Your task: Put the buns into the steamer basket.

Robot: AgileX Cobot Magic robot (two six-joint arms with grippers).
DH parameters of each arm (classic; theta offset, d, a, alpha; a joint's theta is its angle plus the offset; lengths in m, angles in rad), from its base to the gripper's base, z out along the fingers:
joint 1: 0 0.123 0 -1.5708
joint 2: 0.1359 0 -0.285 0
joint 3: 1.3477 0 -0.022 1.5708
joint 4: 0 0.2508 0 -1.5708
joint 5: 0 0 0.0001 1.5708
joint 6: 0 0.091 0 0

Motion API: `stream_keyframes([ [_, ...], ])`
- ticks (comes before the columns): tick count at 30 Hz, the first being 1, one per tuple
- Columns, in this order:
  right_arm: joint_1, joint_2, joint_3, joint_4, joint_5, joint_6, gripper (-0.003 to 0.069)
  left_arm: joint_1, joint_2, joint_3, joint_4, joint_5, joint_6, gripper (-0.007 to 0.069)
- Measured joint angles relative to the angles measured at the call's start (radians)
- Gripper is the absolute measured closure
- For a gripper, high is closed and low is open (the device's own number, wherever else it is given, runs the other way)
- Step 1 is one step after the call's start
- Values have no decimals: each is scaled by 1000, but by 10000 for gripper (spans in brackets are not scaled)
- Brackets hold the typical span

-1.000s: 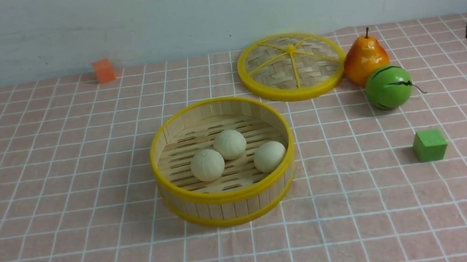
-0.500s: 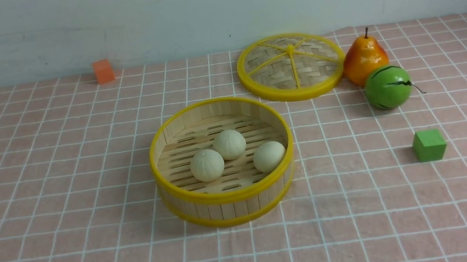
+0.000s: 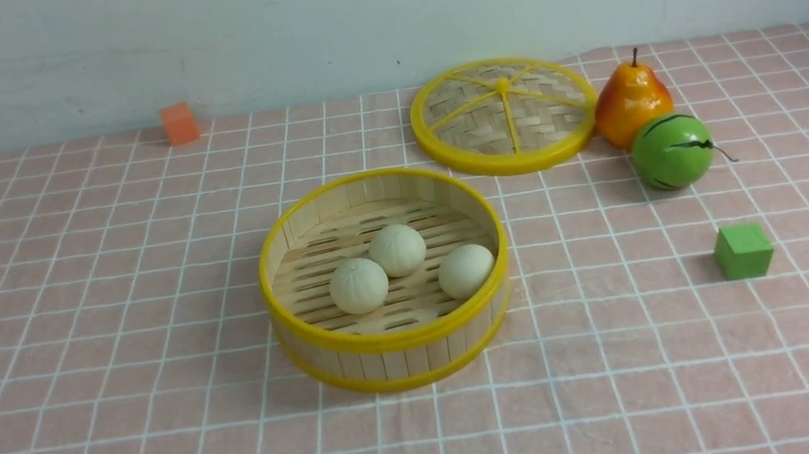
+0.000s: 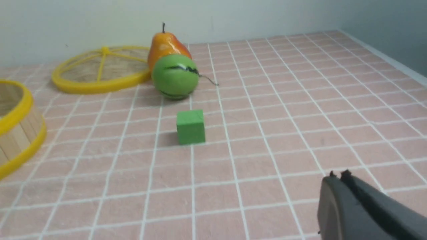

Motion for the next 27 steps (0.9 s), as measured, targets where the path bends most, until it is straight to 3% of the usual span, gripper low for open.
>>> stream_keyframes([
  [8, 33, -1, -6, -11, 133, 0, 679, 0, 0, 0, 0, 0, 0, 550],
  [27, 38, -1, -8, -11, 145, 0, 673, 0, 0, 0, 0, 0, 0, 533],
])
